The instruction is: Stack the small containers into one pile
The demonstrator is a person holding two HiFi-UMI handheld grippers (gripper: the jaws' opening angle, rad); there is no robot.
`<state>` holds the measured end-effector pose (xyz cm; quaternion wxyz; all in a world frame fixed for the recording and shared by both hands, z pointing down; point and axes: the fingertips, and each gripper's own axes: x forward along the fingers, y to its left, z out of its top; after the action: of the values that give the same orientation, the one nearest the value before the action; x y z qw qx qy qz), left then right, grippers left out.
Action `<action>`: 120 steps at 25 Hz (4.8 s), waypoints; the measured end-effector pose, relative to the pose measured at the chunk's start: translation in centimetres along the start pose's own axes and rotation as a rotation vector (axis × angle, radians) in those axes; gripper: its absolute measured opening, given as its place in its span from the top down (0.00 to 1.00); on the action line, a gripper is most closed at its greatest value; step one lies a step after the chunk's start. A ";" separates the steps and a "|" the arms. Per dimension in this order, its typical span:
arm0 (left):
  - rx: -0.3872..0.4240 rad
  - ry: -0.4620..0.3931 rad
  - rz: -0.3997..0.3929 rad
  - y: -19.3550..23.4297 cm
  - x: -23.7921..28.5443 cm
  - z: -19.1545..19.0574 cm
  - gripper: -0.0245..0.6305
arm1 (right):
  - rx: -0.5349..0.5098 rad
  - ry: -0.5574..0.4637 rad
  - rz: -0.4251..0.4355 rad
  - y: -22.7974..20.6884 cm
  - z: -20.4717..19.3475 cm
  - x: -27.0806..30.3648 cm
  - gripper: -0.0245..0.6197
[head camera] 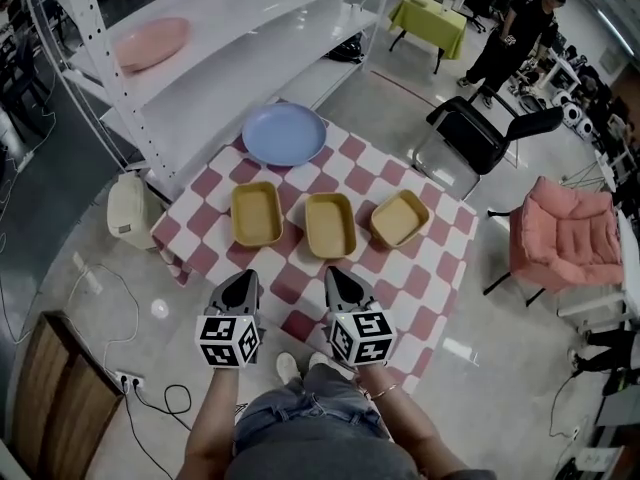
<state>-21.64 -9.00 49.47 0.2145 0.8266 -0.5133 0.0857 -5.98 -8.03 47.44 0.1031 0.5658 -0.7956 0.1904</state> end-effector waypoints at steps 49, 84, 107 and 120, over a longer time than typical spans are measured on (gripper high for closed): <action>-0.025 0.154 0.352 12.0 13.3 0.6 0.81 | 0.007 0.096 0.054 -3.3 -0.2 9.3 0.95; -0.130 0.018 0.332 7.7 6.4 3.6 0.92 | -0.031 0.026 0.007 -1.7 0.6 2.8 0.95; -0.190 0.016 0.187 -0.2 2.3 2.3 0.92 | -0.048 -0.006 -0.118 -2.1 -1.1 -5.8 0.95; -0.197 0.019 0.154 -5.8 5.4 2.5 0.92 | -0.051 -0.021 -0.127 -6.9 -0.2 -7.2 0.95</action>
<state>-14.23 -12.32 47.69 0.2923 0.7587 -0.5792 0.0590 2.90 -3.76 46.16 0.1212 0.6145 -0.7636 0.1570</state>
